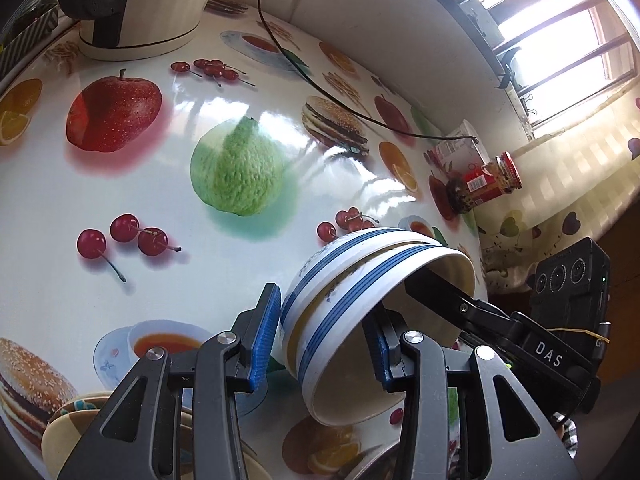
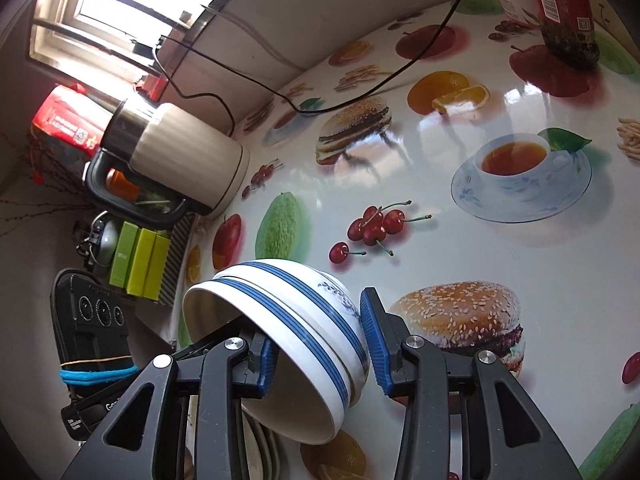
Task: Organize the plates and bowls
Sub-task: 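Lift the gripped bowls with both tools and tilt them upright, then carry the bowls with both tools and lower them into the steel bowl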
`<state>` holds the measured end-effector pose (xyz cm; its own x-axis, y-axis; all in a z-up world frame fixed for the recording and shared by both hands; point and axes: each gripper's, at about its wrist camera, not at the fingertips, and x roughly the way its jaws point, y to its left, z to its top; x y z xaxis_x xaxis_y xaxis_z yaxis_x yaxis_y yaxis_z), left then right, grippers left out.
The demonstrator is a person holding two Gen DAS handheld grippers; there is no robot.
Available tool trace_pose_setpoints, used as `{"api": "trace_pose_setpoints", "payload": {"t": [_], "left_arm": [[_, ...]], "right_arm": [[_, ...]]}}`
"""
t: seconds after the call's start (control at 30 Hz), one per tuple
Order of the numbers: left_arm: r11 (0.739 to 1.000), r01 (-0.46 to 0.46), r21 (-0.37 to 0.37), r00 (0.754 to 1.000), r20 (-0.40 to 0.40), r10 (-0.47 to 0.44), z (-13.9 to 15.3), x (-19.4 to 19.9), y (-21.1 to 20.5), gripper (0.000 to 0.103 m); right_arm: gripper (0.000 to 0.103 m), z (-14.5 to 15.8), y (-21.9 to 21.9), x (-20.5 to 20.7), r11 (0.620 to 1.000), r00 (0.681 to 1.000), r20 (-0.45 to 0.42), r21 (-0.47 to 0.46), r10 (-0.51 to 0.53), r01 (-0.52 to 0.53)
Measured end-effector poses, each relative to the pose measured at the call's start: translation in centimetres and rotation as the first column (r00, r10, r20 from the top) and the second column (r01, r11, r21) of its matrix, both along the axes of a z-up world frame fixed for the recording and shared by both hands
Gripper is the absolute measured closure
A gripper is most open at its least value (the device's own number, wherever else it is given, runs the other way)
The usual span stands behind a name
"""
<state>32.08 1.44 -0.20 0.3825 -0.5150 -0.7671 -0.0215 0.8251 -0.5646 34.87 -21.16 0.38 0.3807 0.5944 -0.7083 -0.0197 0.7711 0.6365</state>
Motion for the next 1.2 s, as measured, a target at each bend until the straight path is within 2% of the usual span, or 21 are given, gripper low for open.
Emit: {"api": "trace_pose_setpoints", "payload": {"t": [0.13,0.3,0.5,0.63,0.73,0.9,0.97,1.2], "left_arm": [[1.0,-0.006,-0.016,1.0,-0.024,0.006,-0.2,0.7,-0.1,0.061],[0.999,-0.009,-0.052,0.998,-0.066,0.006,-0.7,2.3,0.1,0.061],[0.997,0.01,-0.072,0.994,-0.108,-0.018,-1.8,3.1,-0.6,0.061],[0.998,0.004,-0.07,0.994,-0.108,-0.011,-1.8,3.6,-0.5,0.06],[0.998,0.003,-0.067,0.994,-0.11,-0.011,-1.9,3.8,-0.6,0.06],[0.997,-0.022,-0.079,0.991,-0.137,0.011,-1.9,3.6,-0.5,0.06],[0.996,-0.009,-0.089,0.99,-0.143,-0.004,-1.6,3.4,-0.7,0.06],[0.994,0.034,-0.104,0.996,-0.084,-0.043,1.5,1.5,-1.2,0.06]], "right_arm": [[0.064,0.1,0.1,0.4,1.0,1.0,0.015,-0.01,-0.022,0.022],[0.061,-0.5,-1.0,1.3,0.995,0.998,0.021,0.083,-0.054,0.052],[0.061,-1.0,0.3,1.9,1.0,0.999,0.035,0.007,0.001,-0.001],[0.061,-1.2,0.0,1.8,1.0,0.999,0.04,0.025,0.012,-0.013],[0.073,-1.6,0.2,1.8,1.0,0.999,0.03,-0.009,0.015,-0.015],[0.074,-1.9,-0.3,1.9,1.0,1.0,-0.012,0.027,-0.006,0.006],[0.074,-1.6,-0.5,1.7,0.999,1.0,-0.015,0.03,-0.019,0.02],[0.074,1.9,-1.1,0.0,0.998,0.999,0.033,0.042,-0.037,0.036]]}}
